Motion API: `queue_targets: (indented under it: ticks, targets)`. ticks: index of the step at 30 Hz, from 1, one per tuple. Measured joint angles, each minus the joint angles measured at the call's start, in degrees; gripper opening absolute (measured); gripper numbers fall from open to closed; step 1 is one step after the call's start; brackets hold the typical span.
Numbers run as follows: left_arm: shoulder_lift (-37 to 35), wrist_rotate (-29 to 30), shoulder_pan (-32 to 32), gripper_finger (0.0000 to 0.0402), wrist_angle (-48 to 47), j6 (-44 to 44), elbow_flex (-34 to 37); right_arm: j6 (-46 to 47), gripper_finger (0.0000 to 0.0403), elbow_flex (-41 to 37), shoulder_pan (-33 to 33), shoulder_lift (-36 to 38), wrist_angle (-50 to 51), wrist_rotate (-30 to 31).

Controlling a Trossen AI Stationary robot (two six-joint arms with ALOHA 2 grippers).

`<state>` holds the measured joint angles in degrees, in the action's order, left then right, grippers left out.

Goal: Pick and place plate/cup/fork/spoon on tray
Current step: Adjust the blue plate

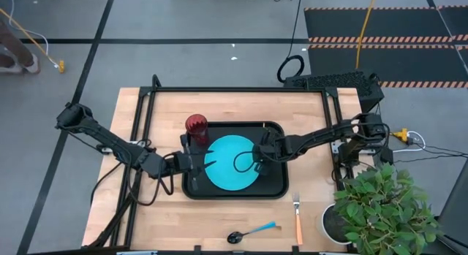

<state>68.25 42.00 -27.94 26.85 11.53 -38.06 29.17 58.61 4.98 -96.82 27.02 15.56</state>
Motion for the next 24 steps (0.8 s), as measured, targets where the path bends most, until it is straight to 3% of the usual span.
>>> queue_targets:
  ticks: [4, 9, 15, 24]
  targets:
    - [0.0, -0.02, 0.0, 0.0161, -0.02, 0.01, 0.0, -1.35, 0.015, 0.0, 0.06, 0.12, -2.0, -0.58]
    - [0.0, 0.0, 0.0, 0.0161, -0.1, 0.51, 0.0, -0.22, 0.015, -0.01, 0.02, 3.47, 3.65, 4.03]
    - [0.0, 0.0, 0.02, 0.0161, -0.17, 0.85, 0.0, 4.97, 0.015, -0.09, -0.03, 4.71, 10.23, 4.06]
    - [0.0, 0.02, 0.0, 0.0161, -0.17, 0.51, 0.0, 6.21, 0.015, -2.29, 2.73, 0.13, 1.35, 5.18]
